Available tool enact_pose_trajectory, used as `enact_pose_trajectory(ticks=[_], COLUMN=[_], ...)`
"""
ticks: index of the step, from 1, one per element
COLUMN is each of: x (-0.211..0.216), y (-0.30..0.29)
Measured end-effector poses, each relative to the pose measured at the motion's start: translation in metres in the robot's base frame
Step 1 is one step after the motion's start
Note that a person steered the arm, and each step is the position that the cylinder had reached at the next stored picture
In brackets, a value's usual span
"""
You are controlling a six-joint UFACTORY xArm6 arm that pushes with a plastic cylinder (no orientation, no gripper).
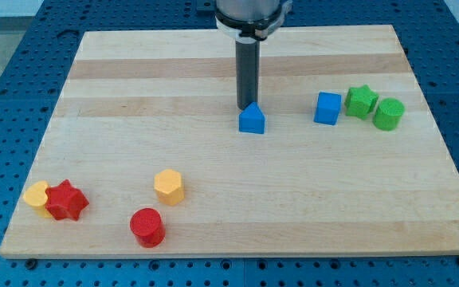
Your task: Slide the blue triangle closer to the blue cube
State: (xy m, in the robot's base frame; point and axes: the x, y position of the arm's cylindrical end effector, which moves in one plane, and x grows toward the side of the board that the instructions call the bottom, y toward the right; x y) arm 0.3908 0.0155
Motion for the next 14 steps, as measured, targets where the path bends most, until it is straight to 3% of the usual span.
enact_pose_trajectory(ticks=[1,3,4,6,9,11,12,14], x=[-0.013,0.035,0.08,0.04,0.055,0.062,0.104,0.111], y=[-0.027,-0.076,-0.051,-0.005,0.026,0.023,-0.024,-0.021])
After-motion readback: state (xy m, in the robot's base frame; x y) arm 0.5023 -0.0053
